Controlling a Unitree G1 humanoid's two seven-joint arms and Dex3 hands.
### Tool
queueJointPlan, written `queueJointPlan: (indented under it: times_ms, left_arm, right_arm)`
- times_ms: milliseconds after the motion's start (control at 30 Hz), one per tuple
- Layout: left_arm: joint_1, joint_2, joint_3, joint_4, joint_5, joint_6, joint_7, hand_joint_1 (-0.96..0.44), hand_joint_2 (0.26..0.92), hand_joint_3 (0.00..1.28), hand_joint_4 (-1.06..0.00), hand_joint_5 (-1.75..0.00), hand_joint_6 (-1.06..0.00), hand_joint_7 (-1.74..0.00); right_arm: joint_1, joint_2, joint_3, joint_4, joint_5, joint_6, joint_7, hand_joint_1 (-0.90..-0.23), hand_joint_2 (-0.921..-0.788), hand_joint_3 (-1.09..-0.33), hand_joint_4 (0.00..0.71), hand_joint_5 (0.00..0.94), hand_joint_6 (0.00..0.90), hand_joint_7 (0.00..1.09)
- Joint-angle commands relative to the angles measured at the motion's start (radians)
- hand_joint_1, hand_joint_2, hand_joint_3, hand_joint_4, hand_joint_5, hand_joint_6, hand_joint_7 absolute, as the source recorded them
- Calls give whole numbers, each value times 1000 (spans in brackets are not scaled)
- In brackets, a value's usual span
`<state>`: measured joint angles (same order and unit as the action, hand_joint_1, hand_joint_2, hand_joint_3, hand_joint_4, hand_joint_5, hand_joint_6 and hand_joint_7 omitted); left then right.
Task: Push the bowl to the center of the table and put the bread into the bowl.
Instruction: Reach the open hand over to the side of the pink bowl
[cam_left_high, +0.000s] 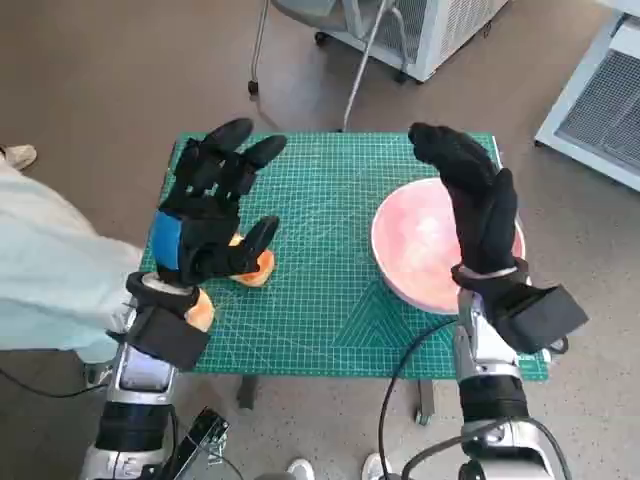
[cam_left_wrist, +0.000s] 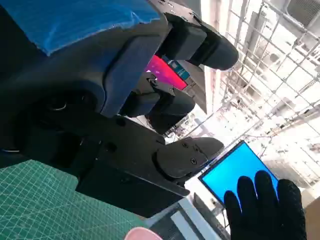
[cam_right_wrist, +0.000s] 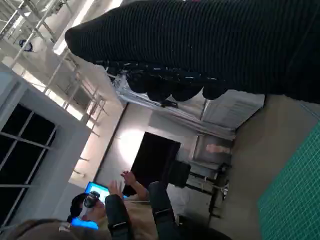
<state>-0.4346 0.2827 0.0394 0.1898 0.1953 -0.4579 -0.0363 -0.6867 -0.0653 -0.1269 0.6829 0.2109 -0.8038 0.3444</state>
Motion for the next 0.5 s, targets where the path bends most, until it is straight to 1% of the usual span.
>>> queueJointPlan:
  times_ms: [33, 500]
  left_arm:
    - [-16, 1, -3, 9, -21, -9, -11, -51, 638, 771, -213, -549, -221, -621]
    - [-16, -6, -4, 20, -24, -12, -13, -70, 644, 760, -226, -523, -235, -617]
  right_arm:
    - [28, -1, -3, -7, 2, 24, -5, -601, -921, -776, 447, 30, 44, 812]
    - [38, -6, -5, -21, 5, 35, 2, -610, -921, -770, 443, 27, 39, 822]
